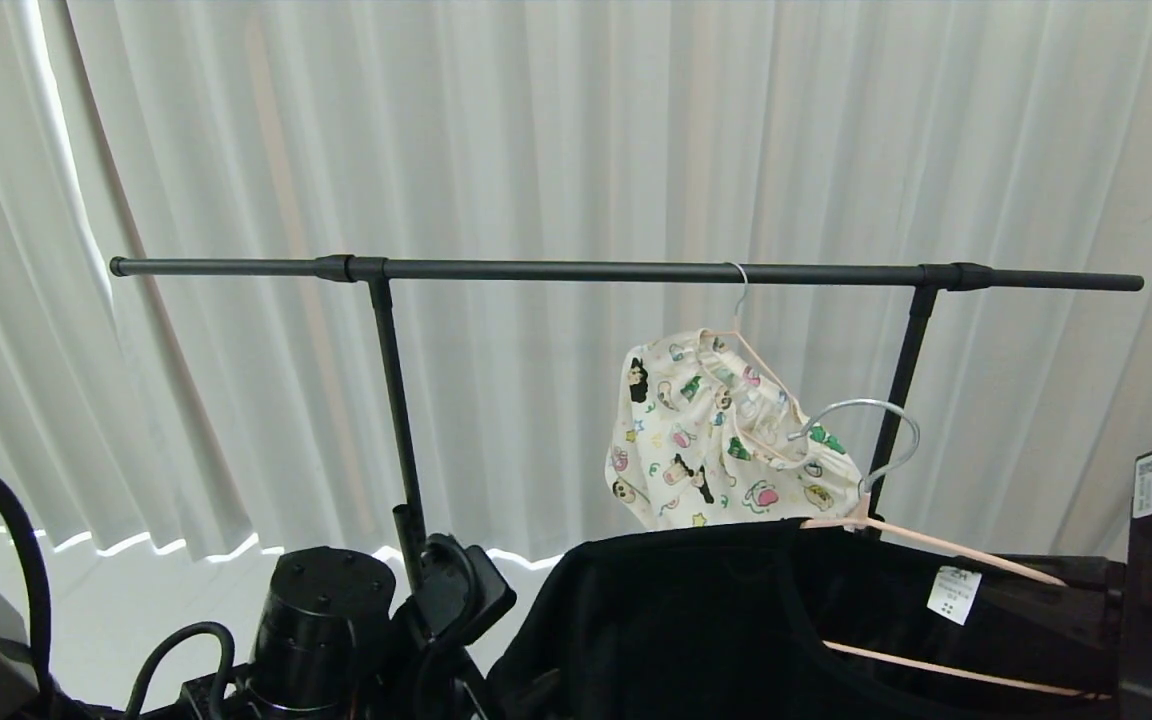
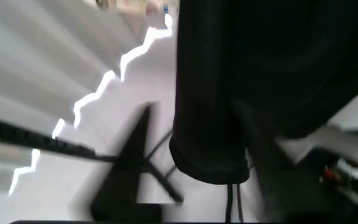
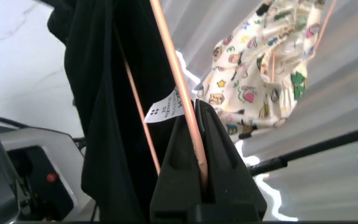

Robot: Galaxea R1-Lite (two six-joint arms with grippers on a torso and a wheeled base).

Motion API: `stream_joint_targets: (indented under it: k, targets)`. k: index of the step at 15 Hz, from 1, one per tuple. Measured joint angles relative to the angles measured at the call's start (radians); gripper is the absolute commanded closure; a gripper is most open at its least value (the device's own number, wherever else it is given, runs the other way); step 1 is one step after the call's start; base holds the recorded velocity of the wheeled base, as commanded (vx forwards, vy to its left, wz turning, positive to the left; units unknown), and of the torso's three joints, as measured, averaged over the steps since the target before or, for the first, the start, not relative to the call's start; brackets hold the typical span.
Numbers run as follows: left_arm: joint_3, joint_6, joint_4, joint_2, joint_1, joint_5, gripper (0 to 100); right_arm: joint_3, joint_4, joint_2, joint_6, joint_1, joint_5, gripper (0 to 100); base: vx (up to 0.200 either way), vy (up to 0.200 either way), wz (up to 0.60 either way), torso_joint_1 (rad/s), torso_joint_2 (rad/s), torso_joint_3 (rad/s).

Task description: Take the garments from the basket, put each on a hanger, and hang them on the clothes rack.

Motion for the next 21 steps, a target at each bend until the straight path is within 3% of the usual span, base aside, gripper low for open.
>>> stream_joint_targets:
  k: [2, 4, 7, 9, 10, 13, 14, 16, 20, 21]
  targets:
    - [0.004, -0.055, -0.146, -0.016, -0.051, 0.013, 0, 0.021, 0.001, -0.023, 0.061, -0.005, -0.043, 100, 0.000, 0.000, 0.00, 0.000, 0.00, 0.000]
    - [0.027, -0.067, -0.229, -0.027, -0.074, 0.064, 0, 0.032, 0.001, -0.045, 0.103, -0.027, -0.071, 100, 0.000, 0.000, 0.00, 0.000, 0.00, 0.000]
    - [0.046, -0.066, -0.234, -0.028, -0.080, 0.112, 0, 0.036, 0.001, -0.065, 0.111, -0.064, -0.077, 100, 0.000, 0.000, 0.00, 0.000, 0.00, 0.000]
    - [0.050, -0.062, -0.234, -0.019, -0.074, 0.207, 0, 0.040, 0.005, -0.072, 0.115, -0.080, -0.092, 100, 0.000, 0.000, 0.00, 0.000, 0.00, 0.000]
    - [0.052, -0.066, -0.235, -0.014, -0.063, 0.261, 0, 0.043, 0.006, -0.073, 0.115, -0.087, -0.102, 100, 0.000, 0.000, 0.00, 0.000, 0.00, 0.000]
    - [0.027, -0.095, -0.217, -0.022, 0.022, 0.295, 0, 0.053, 0.009, -0.078, 0.131, -0.097, -0.157, 100, 0.000, 0.000, 0.00, 0.000, 0.00, 0.000]
    - [0.008, -0.100, -0.166, -0.047, 0.059, 0.296, 0, 0.056, 0.010, -0.082, 0.147, -0.098, -0.162, 100, 0.000, 0.000, 0.00, 0.000, 0.00, 0.000]
    - [-0.059, -0.149, 0.060, -0.119, 0.113, 0.297, 0, 0.058, 0.026, -0.093, 0.157, -0.100, -0.166, 100, 0.000, 0.000, 0.00, 0.000, 0.00, 0.000]
    - [-0.320, -0.347, 0.794, -0.308, 0.177, 0.296, 0, 0.054, 0.102, -0.103, 0.159, -0.107, -0.205, 100, 0.000, 0.000, 0.00, 0.000, 0.00, 0.000]
    - [-0.365, -0.378, 0.917, -0.356, 0.195, 0.298, 0, 0.054, 0.124, -0.103, 0.159, -0.107, -0.207, 100, 0.000, 0.000, 0.00, 0.000, 0.00, 0.000]
